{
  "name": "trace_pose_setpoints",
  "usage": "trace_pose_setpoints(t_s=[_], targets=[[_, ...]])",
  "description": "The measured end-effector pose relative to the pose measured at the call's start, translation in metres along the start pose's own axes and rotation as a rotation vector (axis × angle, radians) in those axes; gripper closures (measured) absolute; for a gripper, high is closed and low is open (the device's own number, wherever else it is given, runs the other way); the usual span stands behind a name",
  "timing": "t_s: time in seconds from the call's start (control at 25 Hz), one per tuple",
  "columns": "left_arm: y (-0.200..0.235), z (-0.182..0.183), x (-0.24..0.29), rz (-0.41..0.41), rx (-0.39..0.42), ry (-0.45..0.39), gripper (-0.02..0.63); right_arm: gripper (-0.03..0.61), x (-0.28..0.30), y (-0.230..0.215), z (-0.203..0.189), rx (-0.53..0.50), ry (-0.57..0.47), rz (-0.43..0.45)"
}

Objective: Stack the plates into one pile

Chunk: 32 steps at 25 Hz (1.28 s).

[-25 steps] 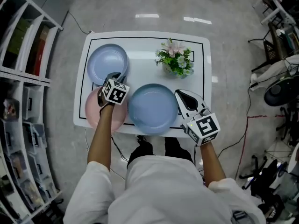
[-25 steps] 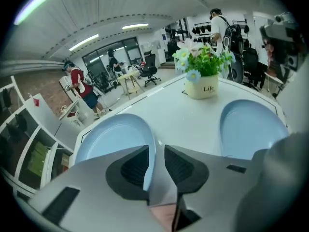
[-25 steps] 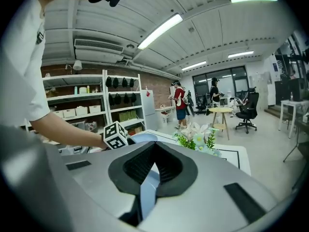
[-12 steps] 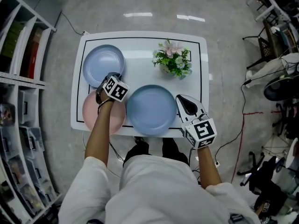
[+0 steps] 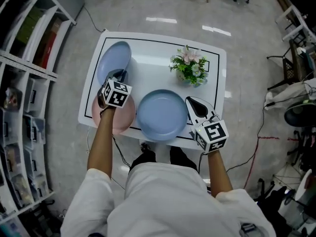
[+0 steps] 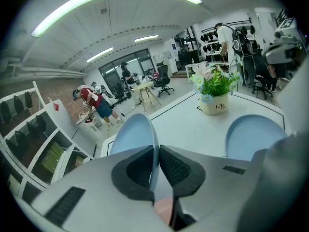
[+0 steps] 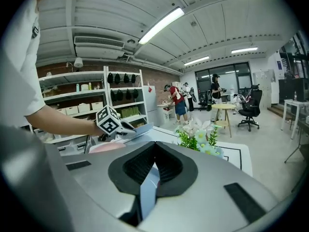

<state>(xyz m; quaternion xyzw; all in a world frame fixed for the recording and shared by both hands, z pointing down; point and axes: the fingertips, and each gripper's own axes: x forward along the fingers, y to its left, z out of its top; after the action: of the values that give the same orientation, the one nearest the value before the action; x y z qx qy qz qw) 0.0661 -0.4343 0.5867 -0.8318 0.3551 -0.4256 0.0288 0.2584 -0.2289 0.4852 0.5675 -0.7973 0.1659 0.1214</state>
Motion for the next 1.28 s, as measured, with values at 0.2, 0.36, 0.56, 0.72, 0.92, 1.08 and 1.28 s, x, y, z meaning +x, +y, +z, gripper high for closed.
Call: trace_pose_setpoints(t_s=[0.2,0.36,0.56,0.72,0.92,1.08,1.28], targets=[[0.001,0.005,-0.062,0.064,0.009,-0.026,0.569,0.565,0.007,0.005,0.02,-0.033,-0.04,0.103],[-0.005,-0.007,-0.115,0.096,-0.012,-0.038,0.569,0.565,0.021,0.024,0.037,-0.089,-0.062,0.209],[-0.038,-0.034,-0.154,0.136,-0.033,0.007,0.568,0.565,0.029,0.048,0.045,-0.158,-0.06,0.328],[-0.06,-0.067,-0.168,0.139,-0.036,0.06,0.568,0.565,0.038,0.079,0.042,-0.212,-0.04,0.398],[-0.095,-0.099,-0.168,0.109,-0.038,0.097,0.561,0.565,0.035,0.103,0.034,-0.259,0.0,0.426],[-0.109,-0.119,-0.155,0.082,0.036,0.129,0.566,0.565,0.032,0.113,0.026,-0.26,0.02,0.404],[-0.119,-0.149,-0.139,0.014,0.076,0.169,0.574,0.565,0.026,0.129,0.007,-0.251,0.063,0.359]])
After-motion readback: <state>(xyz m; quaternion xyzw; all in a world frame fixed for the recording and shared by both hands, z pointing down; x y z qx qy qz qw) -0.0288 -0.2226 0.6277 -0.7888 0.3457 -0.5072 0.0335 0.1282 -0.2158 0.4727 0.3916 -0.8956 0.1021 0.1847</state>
